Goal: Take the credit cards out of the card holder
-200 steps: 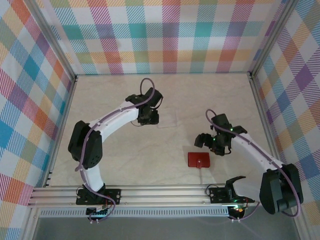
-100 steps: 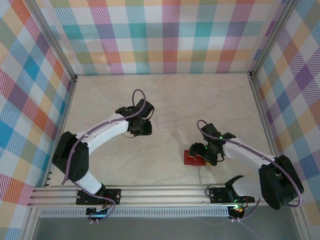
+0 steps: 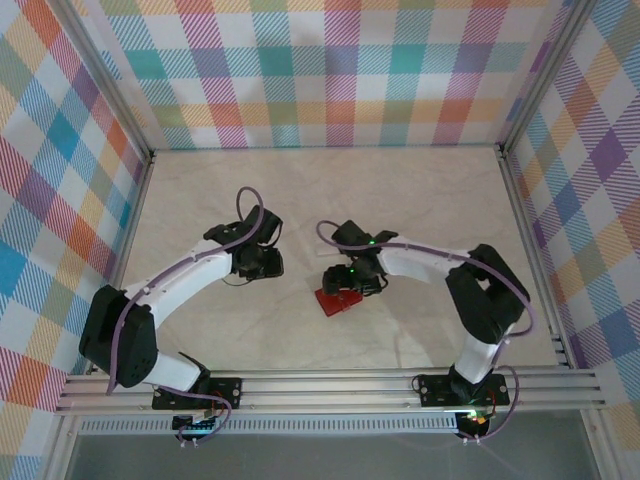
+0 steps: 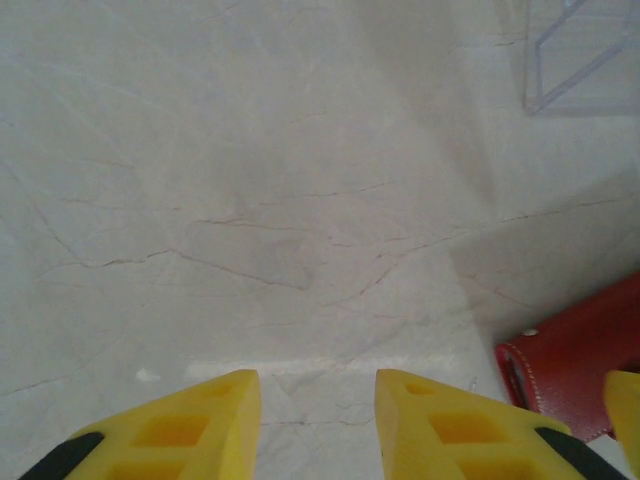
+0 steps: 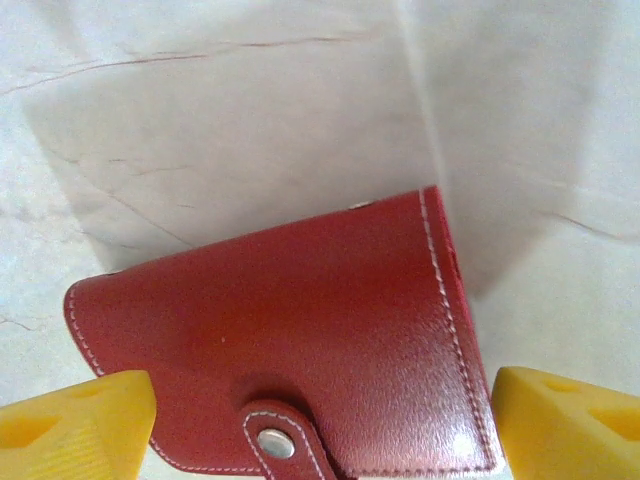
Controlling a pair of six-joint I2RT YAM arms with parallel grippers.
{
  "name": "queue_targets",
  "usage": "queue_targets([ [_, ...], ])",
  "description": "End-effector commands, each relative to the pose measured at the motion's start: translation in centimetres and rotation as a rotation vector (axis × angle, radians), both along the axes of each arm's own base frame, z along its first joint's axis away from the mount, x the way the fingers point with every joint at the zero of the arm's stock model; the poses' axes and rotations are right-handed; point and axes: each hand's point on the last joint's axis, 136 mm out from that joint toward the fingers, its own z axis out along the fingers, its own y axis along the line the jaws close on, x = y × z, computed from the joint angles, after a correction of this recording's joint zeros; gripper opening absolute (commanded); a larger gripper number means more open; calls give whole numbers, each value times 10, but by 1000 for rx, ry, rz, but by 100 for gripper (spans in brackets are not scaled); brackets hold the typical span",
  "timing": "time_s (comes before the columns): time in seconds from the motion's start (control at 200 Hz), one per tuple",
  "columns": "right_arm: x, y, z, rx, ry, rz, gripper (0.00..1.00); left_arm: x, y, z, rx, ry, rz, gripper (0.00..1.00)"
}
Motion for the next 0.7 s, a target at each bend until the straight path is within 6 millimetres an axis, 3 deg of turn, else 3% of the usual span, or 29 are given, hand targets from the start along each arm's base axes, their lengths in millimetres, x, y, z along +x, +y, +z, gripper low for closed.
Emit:
queue_targets([
  [0.0, -9, 12, 2, -48, -29, 171, 86, -7, 0, -2, -26, 23, -26, 35],
  [0.1, -13, 21, 10, -23, -52, 204, 85, -8, -13, -9, -84, 46, -54, 33],
  [0.25, -15, -10, 24, -77, -83, 25, 87, -6, -47, -15, -245, 76, -127, 30],
  [0.4, -36, -27, 23, -53, -9, -159, 82, 0, -71, -22, -328, 97, -198, 32],
  [0.555, -55, -5, 14, 152, 107, -272, 71, 9, -88, -33, -354, 127, -247, 31],
  [0.695, -54, 12, 8, 242, 151, -323, 68, 12, -100, -46, -375, 171, -284, 29],
])
